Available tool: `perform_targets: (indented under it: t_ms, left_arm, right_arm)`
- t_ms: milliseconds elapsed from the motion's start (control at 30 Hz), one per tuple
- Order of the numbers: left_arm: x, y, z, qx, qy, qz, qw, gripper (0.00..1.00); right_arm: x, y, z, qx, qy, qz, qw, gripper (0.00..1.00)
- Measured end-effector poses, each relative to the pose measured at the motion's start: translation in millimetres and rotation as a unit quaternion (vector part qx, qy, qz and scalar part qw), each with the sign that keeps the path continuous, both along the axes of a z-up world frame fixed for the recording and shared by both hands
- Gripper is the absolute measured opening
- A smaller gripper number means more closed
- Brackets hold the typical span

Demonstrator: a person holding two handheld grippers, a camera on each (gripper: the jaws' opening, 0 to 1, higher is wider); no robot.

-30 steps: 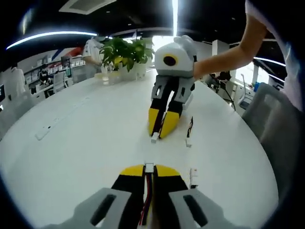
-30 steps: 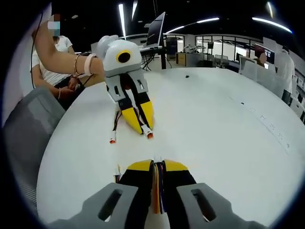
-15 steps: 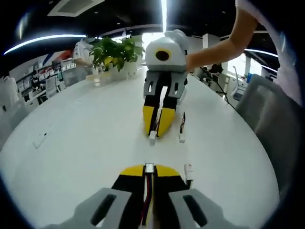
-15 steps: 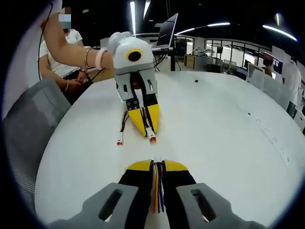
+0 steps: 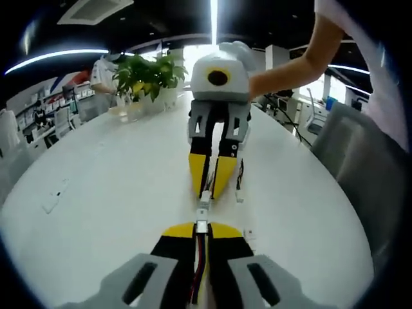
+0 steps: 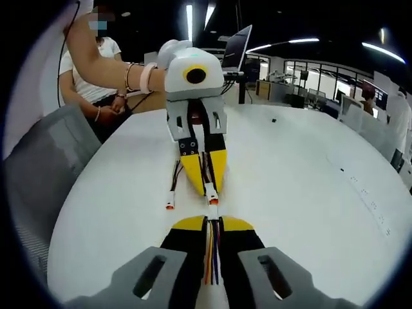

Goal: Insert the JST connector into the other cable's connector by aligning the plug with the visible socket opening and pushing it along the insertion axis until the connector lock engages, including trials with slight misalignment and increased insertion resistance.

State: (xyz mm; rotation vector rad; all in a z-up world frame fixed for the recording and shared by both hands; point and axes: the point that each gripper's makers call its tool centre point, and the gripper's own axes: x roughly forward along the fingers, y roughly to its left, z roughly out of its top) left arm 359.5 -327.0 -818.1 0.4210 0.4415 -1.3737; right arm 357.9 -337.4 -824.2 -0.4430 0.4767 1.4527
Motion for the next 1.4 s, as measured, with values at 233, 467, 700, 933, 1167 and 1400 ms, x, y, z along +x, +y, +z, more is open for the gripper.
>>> perform_targets:
  t_ms: [233,467,700,933,1167,1400]
  left_arm:
    - [0.9,-1.1,4.1,0.000,0.004,-0.007,1.0000,0.00]
    - [-0.4,0.1,3.0,0.009,0.006,-0.017,0.9998,0.00]
    - [-2.2,1.6,-2.1,0.018,0.010,-0.021,0.9996,0.00]
    - [-2.6,2.6,-2.5,0.020,0.010,-0.023,0.9995,0.00]
    - [-3.2,1.9,-2.0,0.019,0.008,-0.026,0.9994,0.00]
    - [-3.7,1.2,-3.4,0.025,0.007,-0.033,0.9991,0.00]
  right_arm:
    - [0.3,1.0,2.1,-0.001,-0.006,0.007,1.0000,0.04]
    - [-0.6,2.6,1.2,-0.006,-0.006,0.016,0.9998,0.04]
    - [-1.9,6.0,-0.2,-0.010,-0.007,0.024,0.9996,0.04]
    - [-3.3,7.3,-1.8,-0.016,-0.007,0.028,0.9994,0.04]
    - [-6.7,6.9,-3.7,-0.024,-0.008,0.037,0.9990,0.04]
    - [-7.3,6.5,-5.5,-0.032,-0.006,0.040,0.9987,0.04]
